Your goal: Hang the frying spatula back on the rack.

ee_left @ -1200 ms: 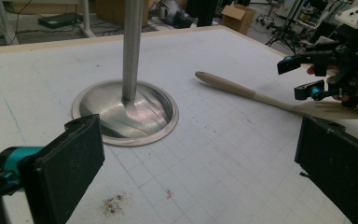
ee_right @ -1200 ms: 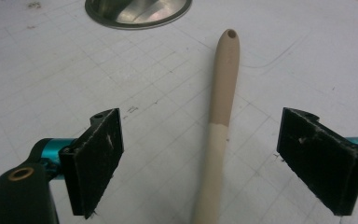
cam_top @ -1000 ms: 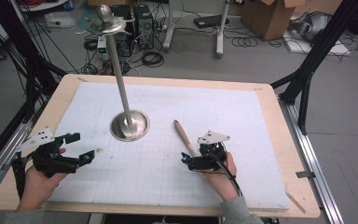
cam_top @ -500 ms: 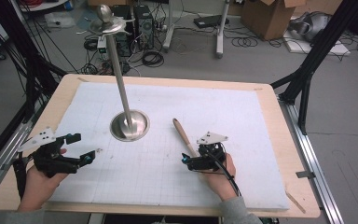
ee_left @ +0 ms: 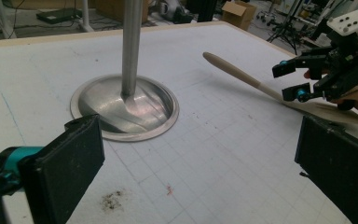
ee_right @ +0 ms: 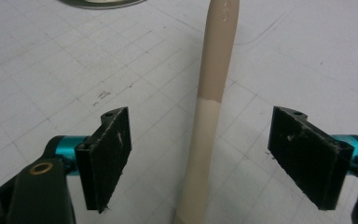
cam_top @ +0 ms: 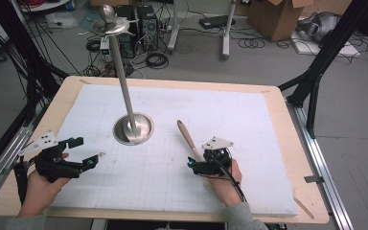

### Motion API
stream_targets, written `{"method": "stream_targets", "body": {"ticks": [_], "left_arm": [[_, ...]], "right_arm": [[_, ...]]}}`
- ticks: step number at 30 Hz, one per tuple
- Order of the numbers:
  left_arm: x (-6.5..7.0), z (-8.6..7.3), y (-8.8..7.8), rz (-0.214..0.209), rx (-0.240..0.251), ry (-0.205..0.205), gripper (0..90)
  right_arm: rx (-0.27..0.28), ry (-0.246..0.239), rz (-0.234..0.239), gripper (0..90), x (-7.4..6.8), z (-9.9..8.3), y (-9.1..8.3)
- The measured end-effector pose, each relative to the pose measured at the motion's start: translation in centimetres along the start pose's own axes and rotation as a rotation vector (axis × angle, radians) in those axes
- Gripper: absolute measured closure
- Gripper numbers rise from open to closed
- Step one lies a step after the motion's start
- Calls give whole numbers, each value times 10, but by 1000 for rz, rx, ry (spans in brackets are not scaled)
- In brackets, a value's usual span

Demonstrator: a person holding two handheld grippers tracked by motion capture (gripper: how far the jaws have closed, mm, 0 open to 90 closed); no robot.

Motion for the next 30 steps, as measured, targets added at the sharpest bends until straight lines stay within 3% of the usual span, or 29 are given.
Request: {"method": "stream_targets", "body": {"ticks": [9, 30], "left_arm": [[0, -1, 0, 0, -3, -2, 19], [0, -2, 1, 1, -7, 0, 18]], "right_arm": [[0, -8, -19, 277, -1, -4, 2], [7, -7, -15, 426, -1, -10, 4]]}}
Point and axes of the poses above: each handheld gripper's, and its own axes: y roughly forward along the jaws, z roughly out of its top, x roughly to its right, the point moved 2 cm from there along y, roughly forward along the jaws, and after that the axes turned 3 degrees about -z, right-handed, at the moved point
